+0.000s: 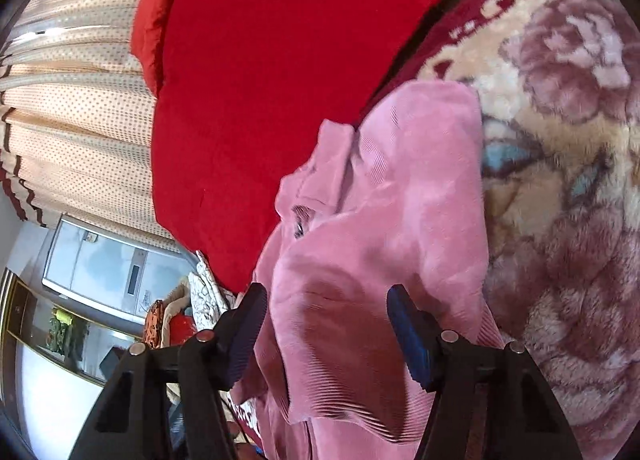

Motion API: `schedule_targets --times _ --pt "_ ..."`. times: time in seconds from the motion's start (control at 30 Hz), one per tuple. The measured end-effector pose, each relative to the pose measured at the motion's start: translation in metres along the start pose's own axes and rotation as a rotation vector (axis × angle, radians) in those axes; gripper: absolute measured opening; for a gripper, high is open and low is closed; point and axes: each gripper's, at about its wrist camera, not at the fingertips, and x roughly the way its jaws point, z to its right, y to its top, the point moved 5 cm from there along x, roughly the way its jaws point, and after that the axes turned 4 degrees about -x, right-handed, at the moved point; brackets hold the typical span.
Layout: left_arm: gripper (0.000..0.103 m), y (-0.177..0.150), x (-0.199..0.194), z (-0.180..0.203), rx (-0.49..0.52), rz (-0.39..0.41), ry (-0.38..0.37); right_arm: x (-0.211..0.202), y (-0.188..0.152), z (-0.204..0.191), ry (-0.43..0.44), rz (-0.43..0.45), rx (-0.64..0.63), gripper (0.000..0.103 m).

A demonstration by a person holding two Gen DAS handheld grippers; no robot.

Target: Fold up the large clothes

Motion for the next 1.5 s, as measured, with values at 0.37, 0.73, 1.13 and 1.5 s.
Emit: schedule_targets --times 0.37,0.73,1.13,1.5 --pt "0.022 -0.015 0.004 -0.055 -0.115 -0.086 -0.069 -0.004 -0.012 -0.018 0.029 -0.025 -0.100 0.066" --pt "0.051 -0.012 -0.042 -0.113 -0.108 -0.009 -0.169 0.012 -0.038 -0.056 0.018 -0.048 -0.309 0.066" --pt "0.071 -0.032 -0.078 -0.305 -0.637 0.109 0.143 0.036 -0.056 -0.049 -0.031 -0.143 -0.330 0.066" --pt "0.071 -0.072 -0.052 -0.343 -0.947 0.023 0.075 0.037 -0.055 -0.047 -0.017 -0.154 -0.313 0.067"
